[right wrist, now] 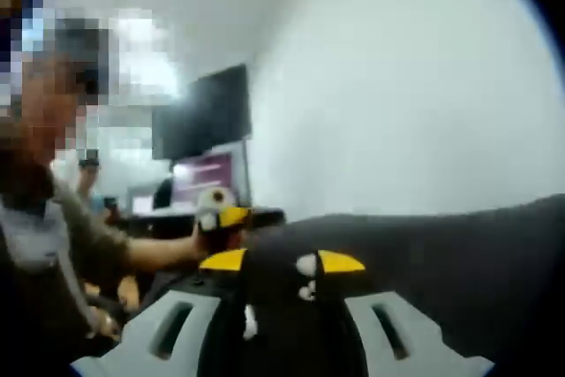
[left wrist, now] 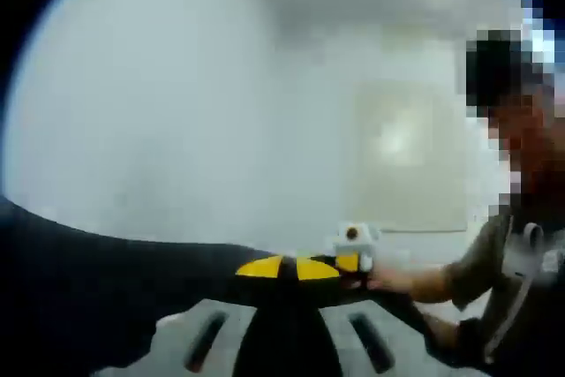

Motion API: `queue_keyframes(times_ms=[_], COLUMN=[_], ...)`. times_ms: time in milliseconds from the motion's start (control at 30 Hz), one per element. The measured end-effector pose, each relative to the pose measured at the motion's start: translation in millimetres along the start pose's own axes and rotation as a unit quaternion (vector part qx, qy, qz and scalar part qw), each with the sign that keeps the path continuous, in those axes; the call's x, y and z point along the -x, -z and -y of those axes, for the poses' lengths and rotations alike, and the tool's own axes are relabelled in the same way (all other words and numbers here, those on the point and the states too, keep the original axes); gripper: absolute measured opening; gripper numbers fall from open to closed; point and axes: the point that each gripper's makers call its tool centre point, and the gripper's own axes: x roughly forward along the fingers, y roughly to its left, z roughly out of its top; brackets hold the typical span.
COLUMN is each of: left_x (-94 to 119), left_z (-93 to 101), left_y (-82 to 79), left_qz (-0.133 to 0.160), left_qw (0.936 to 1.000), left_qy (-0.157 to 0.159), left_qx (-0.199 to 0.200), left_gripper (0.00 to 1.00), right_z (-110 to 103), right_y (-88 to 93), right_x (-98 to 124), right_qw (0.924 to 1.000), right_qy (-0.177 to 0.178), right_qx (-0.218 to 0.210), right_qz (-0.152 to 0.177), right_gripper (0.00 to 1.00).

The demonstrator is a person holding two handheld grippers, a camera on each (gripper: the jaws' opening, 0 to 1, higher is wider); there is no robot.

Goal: Pick up three earphones and place each one into its charging case using tactile feedback, ensure that each earphone is properly inserted and securely positioned inside the case.

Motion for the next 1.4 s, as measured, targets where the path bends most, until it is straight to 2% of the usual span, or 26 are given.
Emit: queue_keyframes(times_ms=[67,167,200,233,267,333,400,467,567,600,667,700,767,833,900,933,967,1067,1167,1267,1333,1400], left_x=[0,6,8,8,8,9,8,7,6,6,5,6,7,7,7,7,7,6,4,2,0,-2], left_z=[-15.5,-41.3,-45.5,-47.0,-46.0,-49.2,-48.3,-48.6,-47.8,-48.8,-51.1,-50.5,-48.8,-43.4,-41.9,-41.7,-41.1,-35.4,-32.0,-30.4,-30.0,-27.6], left_y=[9.3,19.0,17.8,12.2,7.3,4.0,6.8,4.1,5.0,5.6,6.0,6.9,5.8,4.0,1.3,0.9,1.1,1.9,5.0,8.4,12.5,17.1], left_qz=[-0.026,-0.067,-0.066,-0.054,-0.042,-0.032,-0.033,-0.022,-0.019,-0.019,-0.019,-0.022,-0.025,-0.024,-0.021,-0.021,-0.021,-0.019,-0.027,-0.033,-0.043,-0.052], left_qw=[0.9988,0.9884,0.9867,0.9867,0.9873,0.989,0.9916,0.9926,0.9935,0.9935,0.9934,0.9934,0.9929,0.9932,0.9922,0.9917,0.9916,0.9922,0.9915,0.9913,0.9911,0.9906], left_qy=[-0.04,-0.116,-0.127,-0.126,-0.121,-0.124,-0.118,-0.114,-0.107,-0.109,-0.11,-0.111,-0.113,-0.108,-0.111,-0.112,-0.112,-0.107,-0.103,-0.099,-0.098,-0.095], left_qx=[-0.014,-0.072,-0.077,-0.088,-0.093,-0.075,-0.043,-0.037,-0.032,-0.028,-0.023,-0.022,-0.028,-0.036,-0.054,-0.059,-0.061,-0.062,-0.076,-0.08,-0.079,-0.082], left_gripper=[0.0,0.0,0.0,0.0,0.0,0.03,0.02,0.02,0.02,0.04,0.11,0.13,0.11,0.1,0.09,0.09,0.1,0.12,0.13,0.13,0.13,0.13], right_z=[9,29,39,52,61,72,75,72,66,65,61,60,54,59,66,69,70,66,60,67,71,78], right_y=[-5.0,-8.8,-12.2,-13.9,-10.4,0.2,15.2,29.9,42.0,46.2,56.0,60.8,69.8,74.2,79.6,86.7,89.3,86.1,89.1,92.2,91.7,93.2], right_x=[3,11,15,22,27,30,27,22,15,13,12,11,9,9,10,15,17,18,13,13,11,11], right_qw=[0.9996,0.9969,0.9947,0.9905,0.9876,0.9844,0.9854,0.9857,0.9842,0.9807,0.9746,0.9726,0.9676,0.9594,0.9529,0.944,0.9378,0.9308,0.9275,0.9157,0.9134,0.9106], right_qy=[0.021,0.076,0.099,0.134,0.154,0.174,0.165,0.15,0.139,0.138,0.135,0.135,0.124,0.15,0.183,0.217,0.236,0.281,0.293,0.31,0.318,0.323], right_qx=[-0.006,0.005,0.011,0.013,0.03,0.021,-0.003,-0.017,0.024,0.059,0.08,0.075,0.074,0.07,0.044,0.012,-0.003,0.01,0.016,0.054,0.052,0.04], right_qz=[0.015,0.02,0.024,0.026,0.01,-0.015,-0.042,-0.074,-0.107,-0.126,-0.16,-0.174,-0.207,-0.228,-0.238,-0.248,-0.254,-0.234,-0.231,-0.25,-0.249,-0.255], right_gripper=[0.29,0.28,0.28,0.27,0.27,0.28,0.28,0.34,0.37,0.37,0.37,0.37,0.39,0.44,0.45,0.46,0.46,0.46,0.48,0.5,0.49,0.44])
